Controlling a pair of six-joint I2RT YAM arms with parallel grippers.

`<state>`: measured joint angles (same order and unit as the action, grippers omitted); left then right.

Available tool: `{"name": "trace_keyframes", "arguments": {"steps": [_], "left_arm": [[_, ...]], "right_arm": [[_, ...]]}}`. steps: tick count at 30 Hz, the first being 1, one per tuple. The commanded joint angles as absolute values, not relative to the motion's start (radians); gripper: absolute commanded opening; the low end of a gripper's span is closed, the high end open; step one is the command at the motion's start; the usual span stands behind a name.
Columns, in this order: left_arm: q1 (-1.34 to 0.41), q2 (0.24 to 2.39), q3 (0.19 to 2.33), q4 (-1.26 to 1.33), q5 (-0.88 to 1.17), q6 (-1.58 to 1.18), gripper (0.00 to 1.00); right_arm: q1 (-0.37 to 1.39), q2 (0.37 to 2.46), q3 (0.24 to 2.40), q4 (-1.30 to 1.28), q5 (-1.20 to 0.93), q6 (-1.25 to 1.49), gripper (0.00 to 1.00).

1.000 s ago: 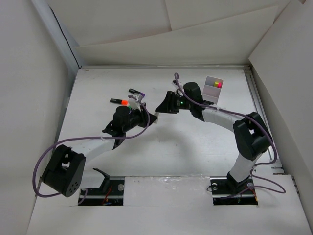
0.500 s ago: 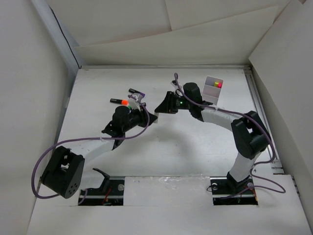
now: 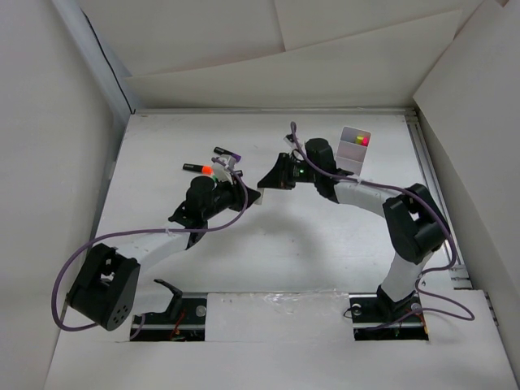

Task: Sort the stationery into containers
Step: Pick up the stationery from the center of the board, then place the stationery in the storage box.

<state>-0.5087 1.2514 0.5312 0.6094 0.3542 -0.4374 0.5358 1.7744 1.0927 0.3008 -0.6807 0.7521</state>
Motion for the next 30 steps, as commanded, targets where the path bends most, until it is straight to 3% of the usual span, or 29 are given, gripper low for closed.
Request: {"name": "trace_keyframes", "arguments": {"steps": [1,3,12,16,30], "left_arm": [[-0.511,1.23,0.525,0.68,0.357,-0.439,0.0],[-0.511,1.23,0.525,0.68,0.357,-0.439,0.0],[-0.511,1.148,0.486,0.703,0.348,-0.448,0.41],[-0.511,1.12,0.474,0.703,0.336,-0.448,0.51],[-0.511,1.083,0.454,0.693,0.276,-0.485,0.53]], "right_arm": [[0.532,1.775,1.069,0.357,-0.696,0.758,0.12],[0.532,1.766,1.069,0.367,-0.687,0.758,0.1],[0.493,1.735,1.049,0.367,-0.638,0.778,0.06],[0.474,1.726,1.049,0.367,-0.629,0.787,0.05],[0.192,1.602,1.022,0.301,-0.58,0.773,0.04]]}}
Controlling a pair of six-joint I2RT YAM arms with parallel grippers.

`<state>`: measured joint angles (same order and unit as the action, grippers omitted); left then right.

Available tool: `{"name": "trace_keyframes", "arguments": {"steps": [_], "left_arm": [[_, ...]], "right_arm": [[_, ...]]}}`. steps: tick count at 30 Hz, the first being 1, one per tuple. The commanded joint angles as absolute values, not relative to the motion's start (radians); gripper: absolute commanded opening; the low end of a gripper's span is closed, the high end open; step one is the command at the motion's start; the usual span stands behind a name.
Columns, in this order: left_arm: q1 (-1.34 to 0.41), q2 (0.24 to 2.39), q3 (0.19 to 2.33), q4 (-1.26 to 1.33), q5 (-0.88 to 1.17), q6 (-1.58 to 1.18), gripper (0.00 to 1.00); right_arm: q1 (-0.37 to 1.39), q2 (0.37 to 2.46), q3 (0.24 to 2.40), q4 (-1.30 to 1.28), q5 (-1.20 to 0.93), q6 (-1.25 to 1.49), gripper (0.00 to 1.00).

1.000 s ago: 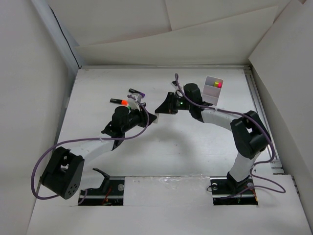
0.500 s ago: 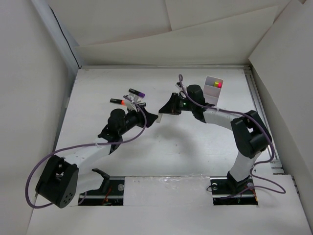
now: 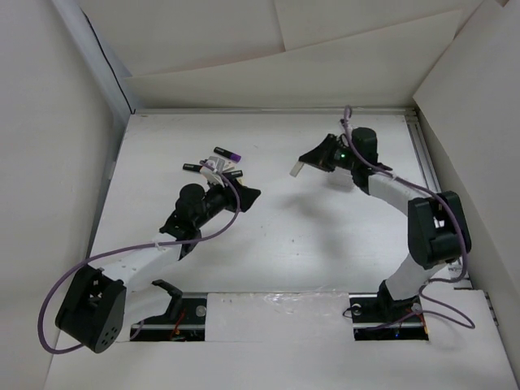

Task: Sort the stationery into containers
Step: Place the stationery in the storage box.

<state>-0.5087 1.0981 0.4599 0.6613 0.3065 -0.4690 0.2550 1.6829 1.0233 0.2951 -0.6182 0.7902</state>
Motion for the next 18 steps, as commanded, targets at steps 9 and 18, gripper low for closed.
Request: {"name": "trace_keyframes", "arguments": {"steps": [9,18], "left_arm": [[-0.511,1.155,0.525,0.514,0.063,-0.526,0.51],[-0.511,1.27,0.601,0.382,-0.083,-0.558,0.48]], "right_arm": [[0.063,1.517,1.097,0.092,0.058,0.646,0.02],[0.175,1.542,1.138,0.063,0.5,0.535,0.02]]}}
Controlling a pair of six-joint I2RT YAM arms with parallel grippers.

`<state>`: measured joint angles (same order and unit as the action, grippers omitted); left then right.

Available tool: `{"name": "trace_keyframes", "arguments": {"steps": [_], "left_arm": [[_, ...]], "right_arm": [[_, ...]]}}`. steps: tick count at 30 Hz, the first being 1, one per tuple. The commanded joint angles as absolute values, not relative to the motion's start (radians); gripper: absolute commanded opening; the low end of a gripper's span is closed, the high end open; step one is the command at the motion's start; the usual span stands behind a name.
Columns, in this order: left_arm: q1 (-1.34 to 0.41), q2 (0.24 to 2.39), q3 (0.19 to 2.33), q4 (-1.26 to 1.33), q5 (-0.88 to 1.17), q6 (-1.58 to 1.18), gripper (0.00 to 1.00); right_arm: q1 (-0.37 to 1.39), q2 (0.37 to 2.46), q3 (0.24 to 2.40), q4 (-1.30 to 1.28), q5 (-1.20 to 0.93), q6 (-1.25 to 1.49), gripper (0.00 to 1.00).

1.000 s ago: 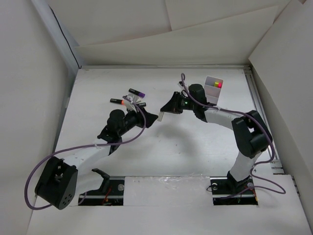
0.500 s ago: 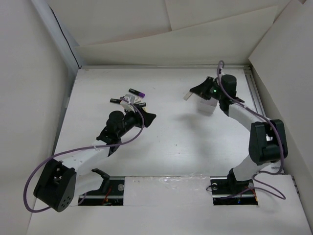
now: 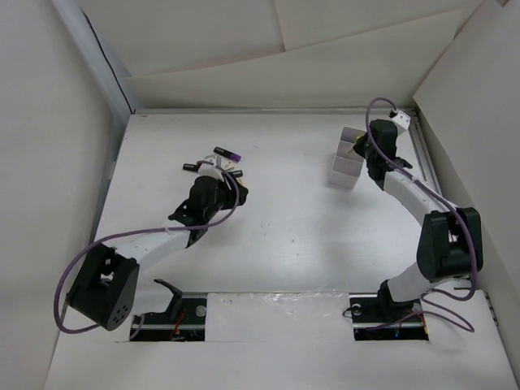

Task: Sort the stationery into containers
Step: Place the stationery in the storage box.

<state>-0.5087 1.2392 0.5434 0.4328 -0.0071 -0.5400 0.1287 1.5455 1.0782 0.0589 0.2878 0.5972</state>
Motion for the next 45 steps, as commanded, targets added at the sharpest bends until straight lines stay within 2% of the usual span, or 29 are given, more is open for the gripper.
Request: {"name": "trace_keyframes", "arguments": {"steps": [1,11,19,22,24,26,27,35,42,43,45], "left_arm": [[-0.511,1.282,0.61,0.368,-0.118,-0.567,0.48],[-0.511,1.397,0.678,0.268,-0.235,-0.598,0.47],[-0.511,1.463,0.718,0.25,-0.245,-0.598,0.47],[-0.511,1.474,0.718,0.25,-0.255,-0.598,0.48],[-0.511,1.486,0.727,0.25,-0.255,-0.598,0.48],[-0.511,1.499,0.748,0.239,-0.255,-0.598,0.5],[-0.511,1.511,0.749,0.239,-0.255,-0.598,0.5],[-0.511,1.549,0.769,0.227,-0.273,-0.598,0.5],[-0.511,1.56,0.79,0.212,-0.305,-0.607,0.5],[-0.511,1.569,0.799,0.212,-0.305,-0.607,0.5],[-0.511,1.58,0.813,0.201,-0.318,-0.607,0.5]], "right_arm": [[0.199,1.542,1.147,0.054,0.562,0.535,0.02],[0.294,1.683,1.253,0.008,0.782,0.479,0.01],[0.305,1.727,1.285,-0.015,0.805,0.488,0.01],[0.316,1.736,1.285,-0.025,0.805,0.497,0.05],[0.325,1.746,1.285,-0.025,0.818,0.497,0.12],[0.325,1.746,1.295,-0.025,0.818,0.497,0.22],[0.325,1.746,1.295,-0.034,0.808,0.506,0.3],[0.337,1.72,1.266,-0.034,0.769,0.517,0.45],[0.357,1.602,1.21,-0.034,0.733,0.544,0.45],[0.357,1.583,1.184,-0.034,0.715,0.557,0.42],[0.371,1.523,1.157,-0.034,0.69,0.566,0.25]]}}
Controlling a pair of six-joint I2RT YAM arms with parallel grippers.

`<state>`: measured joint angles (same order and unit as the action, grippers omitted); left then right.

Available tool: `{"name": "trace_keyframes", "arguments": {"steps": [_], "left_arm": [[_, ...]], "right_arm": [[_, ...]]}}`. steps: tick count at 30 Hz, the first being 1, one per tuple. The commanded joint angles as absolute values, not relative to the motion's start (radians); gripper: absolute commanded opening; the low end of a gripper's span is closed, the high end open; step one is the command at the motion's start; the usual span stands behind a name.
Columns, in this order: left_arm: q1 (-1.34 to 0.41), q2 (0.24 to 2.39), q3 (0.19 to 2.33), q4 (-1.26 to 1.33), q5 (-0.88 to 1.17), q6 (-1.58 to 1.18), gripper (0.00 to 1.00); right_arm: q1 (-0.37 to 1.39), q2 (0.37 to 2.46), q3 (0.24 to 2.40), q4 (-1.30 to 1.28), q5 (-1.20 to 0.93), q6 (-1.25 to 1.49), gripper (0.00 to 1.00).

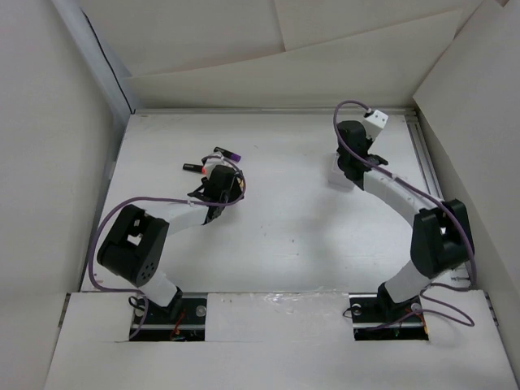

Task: Sort the stationery into containers
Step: Place the stationery in the storage box, then pick up the stationery from the center of the board.

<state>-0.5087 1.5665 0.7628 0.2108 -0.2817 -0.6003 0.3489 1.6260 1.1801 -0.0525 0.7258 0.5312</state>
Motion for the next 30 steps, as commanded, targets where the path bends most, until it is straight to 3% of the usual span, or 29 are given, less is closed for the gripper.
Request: {"name": "trace_keyframes", "arguments": {"steps": [1,3,9,12,13,17,21,30], "left_arm": [[-0.511,1.591,0.822,0.201,-0.318,-0.607,0.5],[-0.511,1.611,0.848,0.21,-0.327,-0.607,0.5],[-0.511,1.704,0.932,0.199,-0.327,-0.607,0.4],[-0.511,1.755,0.965,0.176,-0.341,-0.607,0.39],[-0.511,1.764,0.976,0.176,-0.341,-0.607,0.39],[-0.511,1.805,1.0,0.158,-0.36,-0.607,0.38],[-0.52,1.83,1.02,0.158,-0.37,-0.607,0.36],[-0.54,1.902,1.06,0.127,-0.428,-0.607,0.35]], "right_arm": [[0.386,1.505,1.141,-0.023,0.663,0.566,0.16],[0.416,1.451,1.095,-0.012,0.634,0.566,0.0],[0.488,1.359,1.009,0.009,0.536,0.575,0.0],[0.518,1.335,0.985,0.009,0.474,0.588,0.12],[0.534,1.322,0.97,0.009,0.46,0.588,0.21],[0.563,1.292,0.939,0.018,0.423,0.606,0.41],[0.591,1.281,0.927,0.028,0.405,0.615,0.47],[0.62,1.281,0.907,0.037,0.396,0.615,0.47]]}}
